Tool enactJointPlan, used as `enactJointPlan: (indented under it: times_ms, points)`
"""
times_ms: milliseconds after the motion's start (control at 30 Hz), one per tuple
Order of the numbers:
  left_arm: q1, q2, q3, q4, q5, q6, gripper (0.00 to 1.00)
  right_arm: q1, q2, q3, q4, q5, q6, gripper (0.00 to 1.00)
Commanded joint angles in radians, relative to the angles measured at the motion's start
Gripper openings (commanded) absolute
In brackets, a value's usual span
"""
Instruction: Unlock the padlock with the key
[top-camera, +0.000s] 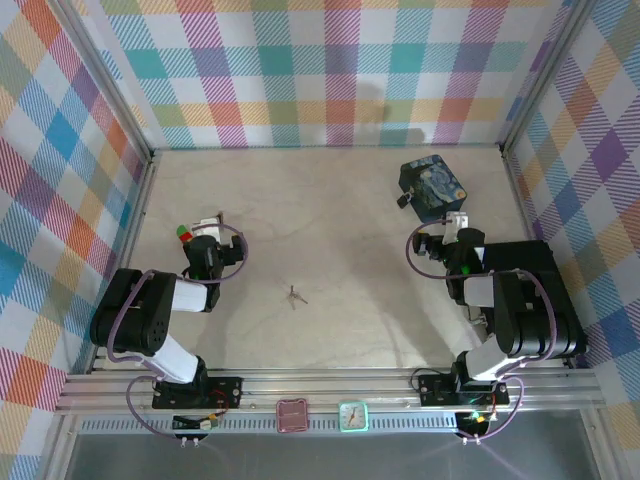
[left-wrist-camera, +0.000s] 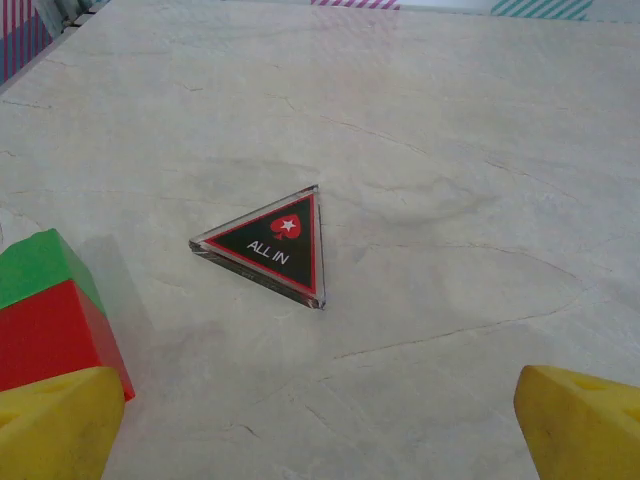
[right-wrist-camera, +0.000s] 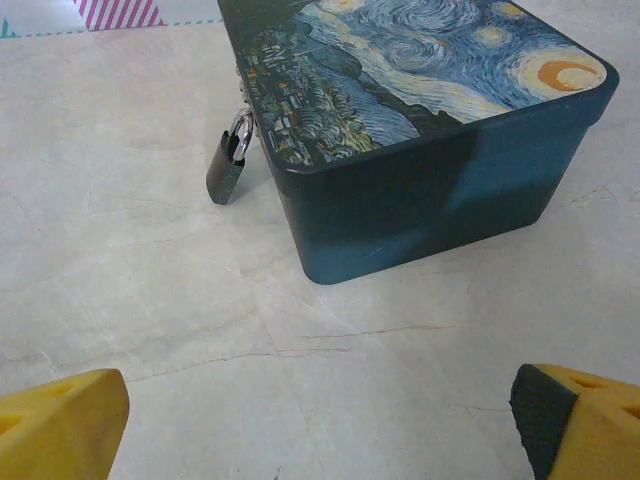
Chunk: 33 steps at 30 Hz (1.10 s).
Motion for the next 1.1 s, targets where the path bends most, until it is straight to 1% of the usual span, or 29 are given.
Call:
enactJointPlan:
  times_ms: [0,900,967,1067]
  points:
    - [0.009,-0.002,0.017,0.011,0.004,-0.003,1.0,-0.001,0.004,0.015,0.029,-0.013,0.0,0.99]
    - [0.009,-0.002,0.017,0.011,0.003,-0.002,1.0,-0.001,-0.004,0.016,0.027,-0.007,-0.001,0.99]
    - [0.009,-0.002,0.017,0.01,0.003,-0.003,1.0,0.007,-0.058,0.044,-0.061,0.011,-0.004,0.99]
    - [0.009,-0.002,0.017,0.011,0.003,-0.002,1.0,0.014,-0.164,0.155,-0.34,0.071,0.021,0.99]
